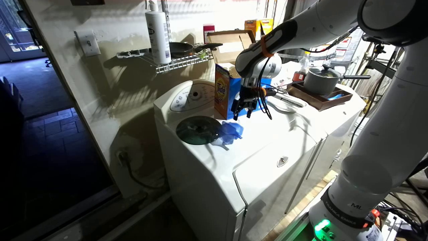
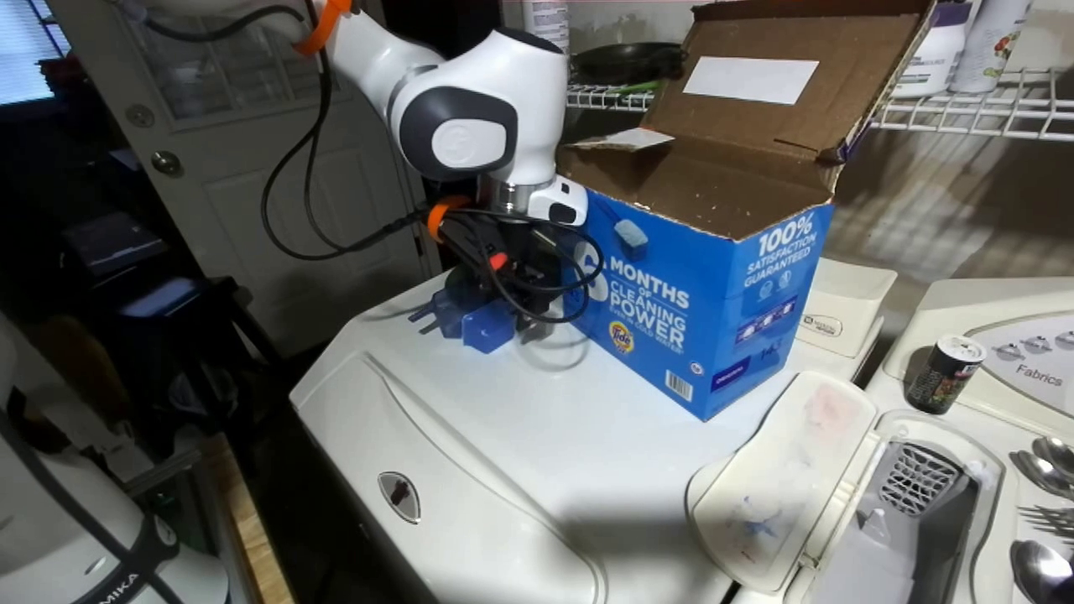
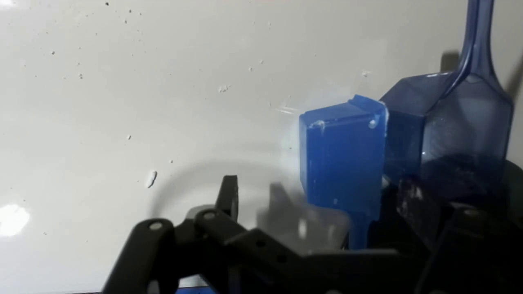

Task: Turn the blue cup on the washing machine over

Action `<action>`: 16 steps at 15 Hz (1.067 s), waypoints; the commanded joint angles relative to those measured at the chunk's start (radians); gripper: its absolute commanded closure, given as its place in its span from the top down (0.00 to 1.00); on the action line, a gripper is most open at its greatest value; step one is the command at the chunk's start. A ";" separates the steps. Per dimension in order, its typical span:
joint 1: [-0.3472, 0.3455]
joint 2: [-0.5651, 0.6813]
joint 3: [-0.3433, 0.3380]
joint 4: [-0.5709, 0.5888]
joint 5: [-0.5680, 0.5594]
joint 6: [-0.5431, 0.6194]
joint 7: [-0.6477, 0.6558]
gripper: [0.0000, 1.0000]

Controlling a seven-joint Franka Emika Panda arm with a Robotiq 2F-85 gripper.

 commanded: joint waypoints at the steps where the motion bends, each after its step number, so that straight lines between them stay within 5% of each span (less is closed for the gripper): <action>1: 0.027 -0.004 0.019 0.037 -0.095 -0.065 0.138 1.00; 9: 0.057 0.011 0.037 0.106 -0.206 -0.207 0.385 1.00; 16: 0.066 0.055 0.040 0.173 -0.257 -0.321 0.477 1.00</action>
